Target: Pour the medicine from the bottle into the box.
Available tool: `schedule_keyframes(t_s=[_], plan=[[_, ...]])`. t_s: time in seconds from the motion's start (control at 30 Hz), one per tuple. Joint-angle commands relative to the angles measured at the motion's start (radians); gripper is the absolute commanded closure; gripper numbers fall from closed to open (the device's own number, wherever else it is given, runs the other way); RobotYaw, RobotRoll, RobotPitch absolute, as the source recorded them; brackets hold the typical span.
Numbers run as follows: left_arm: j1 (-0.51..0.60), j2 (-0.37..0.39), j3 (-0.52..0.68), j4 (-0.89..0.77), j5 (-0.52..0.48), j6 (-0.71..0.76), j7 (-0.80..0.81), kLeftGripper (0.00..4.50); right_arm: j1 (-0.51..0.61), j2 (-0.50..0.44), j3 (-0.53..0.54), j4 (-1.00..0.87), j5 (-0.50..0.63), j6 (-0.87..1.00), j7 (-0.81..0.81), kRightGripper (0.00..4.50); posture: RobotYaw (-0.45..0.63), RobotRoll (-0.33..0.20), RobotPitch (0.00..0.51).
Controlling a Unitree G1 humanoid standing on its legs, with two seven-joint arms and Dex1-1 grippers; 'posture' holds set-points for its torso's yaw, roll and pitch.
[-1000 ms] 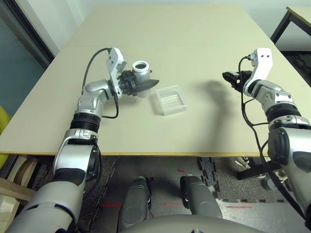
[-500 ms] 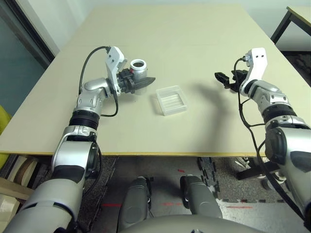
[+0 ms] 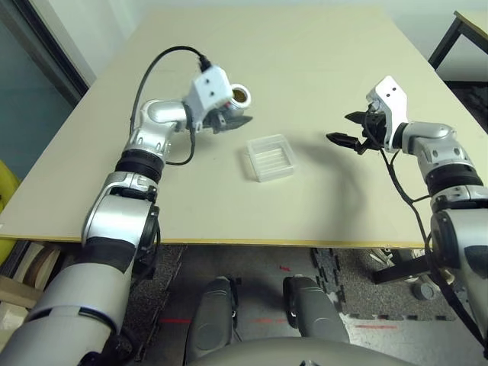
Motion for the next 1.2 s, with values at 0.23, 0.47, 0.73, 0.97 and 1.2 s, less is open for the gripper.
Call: schedule_keyframes(t_s=[0.23,0.47,0.73,0.97,1.2], plan=[[-0.305,-0.097,-0.575,0.207,0.723,-0.145,0.629,1.79,0.002,0.061,-0.069,-0.032,0.100,0.126,-0.013,0.00,-0.18,0.000,0.114],[-0.367,-0.231,-0.758,0.307,0.902,-0.029,0.758,1.79,0.038,0.085,-0.110,-0.098,0.154,0.191,-0.052,0.00,-0.24,0.000,0.113],[-0.383,-0.270,-0.709,0.337,0.851,-0.032,0.702,1.79,0.077,0.084,-0.128,-0.160,0.181,0.235,-0.082,0.00,-0.25,0.000,0.105],[-0.350,-0.236,-0.361,0.356,0.482,-0.078,0.310,1.79,0.068,0.078,-0.087,-0.150,0.146,0.178,-0.047,0.00,-0.21,0.000,0.098],[-0.307,-0.242,0.207,0.314,-0.103,0.273,-0.242,1.79,0.059,0.060,-0.030,-0.126,0.101,0.026,0.050,0.00,-0.18,0.000,0.083]])
